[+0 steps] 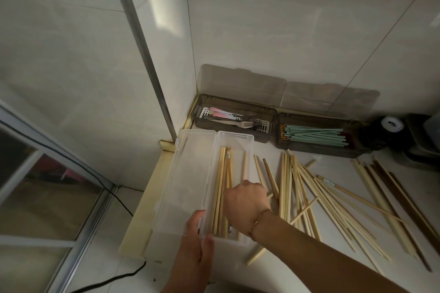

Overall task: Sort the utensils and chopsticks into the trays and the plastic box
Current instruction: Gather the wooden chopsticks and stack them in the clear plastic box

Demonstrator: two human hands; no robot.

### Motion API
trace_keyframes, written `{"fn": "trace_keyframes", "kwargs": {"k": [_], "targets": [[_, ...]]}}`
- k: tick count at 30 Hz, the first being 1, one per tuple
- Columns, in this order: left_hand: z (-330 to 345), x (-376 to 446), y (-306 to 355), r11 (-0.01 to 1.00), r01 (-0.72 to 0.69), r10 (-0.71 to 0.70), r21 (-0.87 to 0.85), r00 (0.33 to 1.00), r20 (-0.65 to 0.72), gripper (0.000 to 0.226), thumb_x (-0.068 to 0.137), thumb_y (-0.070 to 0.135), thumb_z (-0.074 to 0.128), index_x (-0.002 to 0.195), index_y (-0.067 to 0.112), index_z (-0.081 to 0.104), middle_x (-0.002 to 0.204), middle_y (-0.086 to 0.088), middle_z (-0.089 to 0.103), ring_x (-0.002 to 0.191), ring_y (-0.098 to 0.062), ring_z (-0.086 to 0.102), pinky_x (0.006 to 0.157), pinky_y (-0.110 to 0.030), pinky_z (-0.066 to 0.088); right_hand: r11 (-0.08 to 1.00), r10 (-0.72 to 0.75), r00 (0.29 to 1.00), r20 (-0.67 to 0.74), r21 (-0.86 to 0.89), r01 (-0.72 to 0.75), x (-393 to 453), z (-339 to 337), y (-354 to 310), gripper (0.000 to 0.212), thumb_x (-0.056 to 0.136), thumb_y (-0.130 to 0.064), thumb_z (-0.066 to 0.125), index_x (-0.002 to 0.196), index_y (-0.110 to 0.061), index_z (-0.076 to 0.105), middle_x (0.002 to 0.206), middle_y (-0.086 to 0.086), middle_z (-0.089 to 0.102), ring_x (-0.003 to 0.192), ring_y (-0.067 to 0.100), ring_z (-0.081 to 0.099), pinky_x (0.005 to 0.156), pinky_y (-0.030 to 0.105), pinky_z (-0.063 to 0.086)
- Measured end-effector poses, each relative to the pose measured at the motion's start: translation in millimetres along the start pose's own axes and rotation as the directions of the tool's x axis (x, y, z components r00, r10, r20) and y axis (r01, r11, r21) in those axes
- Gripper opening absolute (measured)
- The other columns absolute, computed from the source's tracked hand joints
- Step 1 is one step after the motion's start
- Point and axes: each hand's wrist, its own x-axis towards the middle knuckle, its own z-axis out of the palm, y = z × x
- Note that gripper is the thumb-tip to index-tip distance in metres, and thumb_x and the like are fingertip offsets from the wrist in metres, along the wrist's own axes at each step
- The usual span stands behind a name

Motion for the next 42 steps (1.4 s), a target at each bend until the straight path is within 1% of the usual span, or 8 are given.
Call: {"fn": "trace_keyframes", "kwargs": {"k": [16, 21, 25, 31, 33, 36, 39, 42], "targets": [[1, 1, 0, 1.0, 0.007, -0.007, -0.004, 1.0, 0.008, 0.045, 0.088, 0.049, 0.036, 0.127, 0.064, 0.019, 0.133, 0.037, 0.029, 0.119, 0.022, 0.035, 0.086, 0.001, 0.031, 0.987, -0.152, 0.987, 0.042, -0.05, 0.154, 1, 17, 5, 0.026, 0.081, -0.01, 0.057, 0.104, -0.021, 0.064, 0.089, 0.002, 0.066, 0.102, 0.024, 0.052, 0.111, 0.054, 0.008], [2, 1, 0, 1.0, 0.014, -0.014, -0.014, 1.0, 0.021, 0.046, 0.088, 0.053, 0.034, 0.128, 0.065, 0.014, 0.135, 0.017, 0.04, 0.118, -0.004, 0.05, 0.097, -0.029, 0.047, 0.962, -0.229, 0.966, 0.122, -0.119, 0.244, 3, 21, 11, 0.018, 0.086, -0.024, 0.056, 0.099, -0.02, 0.067, 0.092, 0.002, 0.067, 0.105, 0.025, 0.051, 0.112, 0.058, 0.008], [0, 1, 6, 0.999, 0.009, -0.008, -0.033, 1.0, 0.018, 0.045, 0.081, 0.069, 0.03, 0.124, 0.07, 0.015, 0.127, 0.03, 0.04, 0.107, 0.002, 0.056, 0.081, -0.015, 0.049, 0.938, -0.272, 0.945, 0.181, -0.169, 0.302, 4, 21, 12, 0.022, 0.085, -0.027, 0.057, 0.106, -0.023, 0.064, 0.1, -0.001, 0.065, 0.113, 0.026, 0.045, 0.109, 0.06, 0.006], [1, 0, 2, 0.999, 0.041, -0.041, 0.001, 0.999, 0.01, 0.045, 0.086, 0.056, 0.033, 0.129, 0.061, 0.018, 0.134, 0.012, 0.045, 0.108, -0.009, 0.058, 0.088, -0.02, 0.045, 0.874, -0.165, 0.883, -0.44, 0.349, 0.337, -7, 21, 40, 0.024, 0.085, -0.016, 0.057, 0.105, -0.023, 0.068, 0.099, -0.007, 0.066, 0.103, 0.012, 0.054, 0.102, 0.03, 0.04], [1, -1, 2, 0.999, 0.053, -0.053, 0.008, 0.998, 0.024, 0.047, 0.086, 0.053, 0.033, 0.128, 0.062, 0.015, 0.139, 0.006, 0.043, 0.11, -0.012, 0.057, 0.091, -0.027, 0.048, 0.866, 0.103, 0.807, -0.581, 0.452, 0.215, -13, 24, 59, 0.016, 0.085, -0.015, 0.059, 0.095, -0.023, 0.069, 0.091, -0.008, 0.067, 0.091, 0.009, 0.059, 0.085, 0.027, 0.051], [0, -1, 6, 0.998, 0.059, -0.06, 0.01, 0.997, 0.04, 0.048, 0.086, 0.052, 0.033, 0.126, 0.066, 0.012, 0.142, 0.002, 0.04, 0.112, -0.016, 0.056, 0.094, -0.038, 0.05, 0.841, 0.416, 0.843, -0.34, 0.496, -0.216, -12, 31, 92, 0.004, 0.087, -0.03, 0.055, 0.085, -0.028, 0.058, 0.078, -0.008, 0.061, 0.073, 0.01, 0.059, 0.062, 0.028, 0.054], [1, -2, 7, 0.998, 0.064, -0.064, -0.001, 0.997, 0.041, 0.048, 0.087, 0.05, 0.034, 0.124, 0.069, 0.011, 0.145, 0.0, 0.038, 0.12, -0.022, 0.052, 0.099, -0.047, 0.047, 0.818, 0.467, 0.884, 0.018, 0.372, -0.439, -11, 44, 114, 0.018, 0.089, -0.048, 0.051, 0.087, -0.03, 0.054, 0.084, -0.007, 0.06, 0.076, 0.014, 0.058, 0.068, 0.031, 0.054], [2, -1, 7, 0.999, 0.053, -0.053, 0.0, 0.999, 0.012, 0.048, 0.086, 0.049, 0.035, 0.121, 0.073, 0.013, 0.146, 0.0, 0.037, 0.123, -0.02, 0.05, 0.102, -0.044, 0.044, 0.801, 0.472, 0.881, 0.037, 0.398, -0.446, -10, 57, 121, 0.018, 0.09, -0.048, 0.049, 0.084, -0.031, 0.05, 0.083, -0.006, 0.059, 0.076, 0.016, 0.058, 0.067, 0.03, 0.05]]}}
